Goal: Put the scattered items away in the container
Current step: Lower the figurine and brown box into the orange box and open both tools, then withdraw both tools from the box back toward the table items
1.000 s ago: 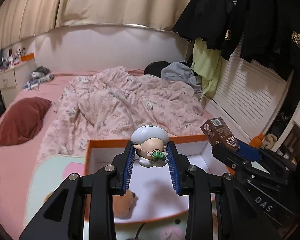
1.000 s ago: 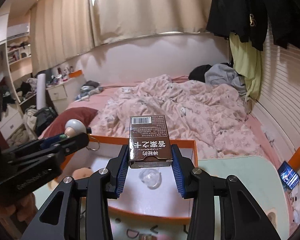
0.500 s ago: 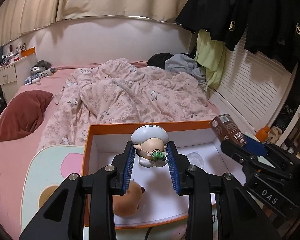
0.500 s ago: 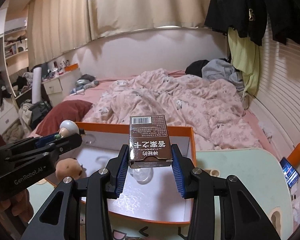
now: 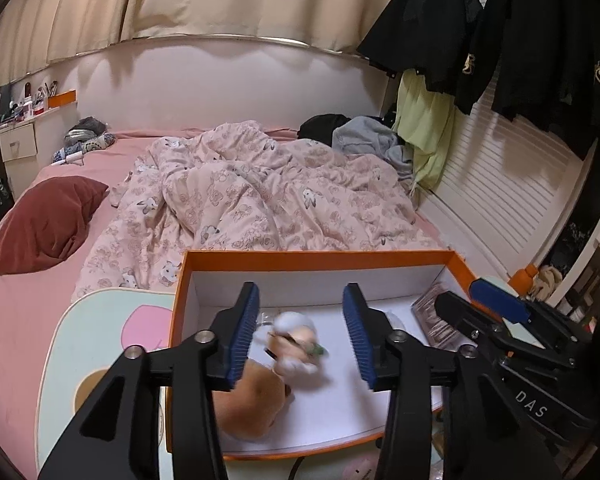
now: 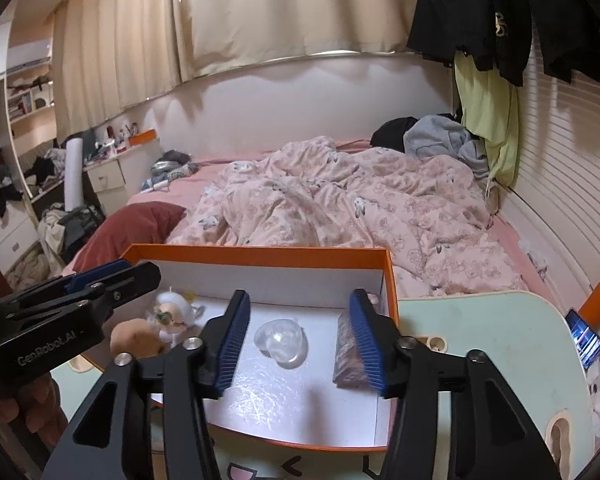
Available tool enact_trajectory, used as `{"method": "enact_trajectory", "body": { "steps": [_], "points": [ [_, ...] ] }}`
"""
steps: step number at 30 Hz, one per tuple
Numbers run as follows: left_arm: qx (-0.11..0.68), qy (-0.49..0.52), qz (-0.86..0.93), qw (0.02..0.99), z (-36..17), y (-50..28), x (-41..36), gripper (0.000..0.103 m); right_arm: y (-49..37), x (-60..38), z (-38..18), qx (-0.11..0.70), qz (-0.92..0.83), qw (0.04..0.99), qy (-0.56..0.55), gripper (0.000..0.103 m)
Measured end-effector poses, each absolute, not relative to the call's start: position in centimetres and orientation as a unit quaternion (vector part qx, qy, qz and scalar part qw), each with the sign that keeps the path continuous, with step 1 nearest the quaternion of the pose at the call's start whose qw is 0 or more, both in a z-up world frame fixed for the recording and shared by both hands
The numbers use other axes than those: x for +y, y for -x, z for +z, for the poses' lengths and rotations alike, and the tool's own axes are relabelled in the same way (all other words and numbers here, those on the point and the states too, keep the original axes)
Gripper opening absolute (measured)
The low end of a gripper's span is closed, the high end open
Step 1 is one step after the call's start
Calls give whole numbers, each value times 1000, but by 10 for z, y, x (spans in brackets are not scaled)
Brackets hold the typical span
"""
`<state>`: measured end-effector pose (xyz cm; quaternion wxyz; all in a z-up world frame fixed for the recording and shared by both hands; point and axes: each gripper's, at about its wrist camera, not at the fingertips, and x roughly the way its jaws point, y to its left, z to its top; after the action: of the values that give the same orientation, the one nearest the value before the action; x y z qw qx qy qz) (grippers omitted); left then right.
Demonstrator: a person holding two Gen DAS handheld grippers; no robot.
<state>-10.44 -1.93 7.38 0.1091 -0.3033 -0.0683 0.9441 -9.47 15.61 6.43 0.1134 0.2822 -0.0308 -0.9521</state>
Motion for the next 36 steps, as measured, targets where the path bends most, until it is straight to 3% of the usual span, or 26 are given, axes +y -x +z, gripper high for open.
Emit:
{"method": "enact_trajectory", "body": {
  "steps": [1,3,9,16,18,20,26,34,36],
  "points": [
    [-73,301,945,107,74,104,-21,64,95,157,64,-33,-952,113,-281,54],
    [-89,294,946,106,75,102,-25,70,94,157,65,-33,-953,110,-279,55],
    [-116,289,943,115,79,96,-33,70,91,165,69,-62,-955,111,-269,75],
    [-134,278,944,119,90,78,-37,70,86,174,74,-80,-960,99,-251,78],
    [-133,271,945,127,95,66,-36,70,82,177,79,-85,-962,98,-240,90],
    [-128,264,947,128,99,51,-36,70,76,181,84,-94,-963,106,-228,95],
    [-130,284,939,145,100,10,-42,70,57,199,93,-125,-960,113,-224,98],
    [-129,340,922,134,71,-23,-50,70,21,212,70,-124,-925,154,-324,97],
    [-112,353,919,136,60,-31,-41,70,9,215,67,-122,-925,152,-326,92]
  ]
}}
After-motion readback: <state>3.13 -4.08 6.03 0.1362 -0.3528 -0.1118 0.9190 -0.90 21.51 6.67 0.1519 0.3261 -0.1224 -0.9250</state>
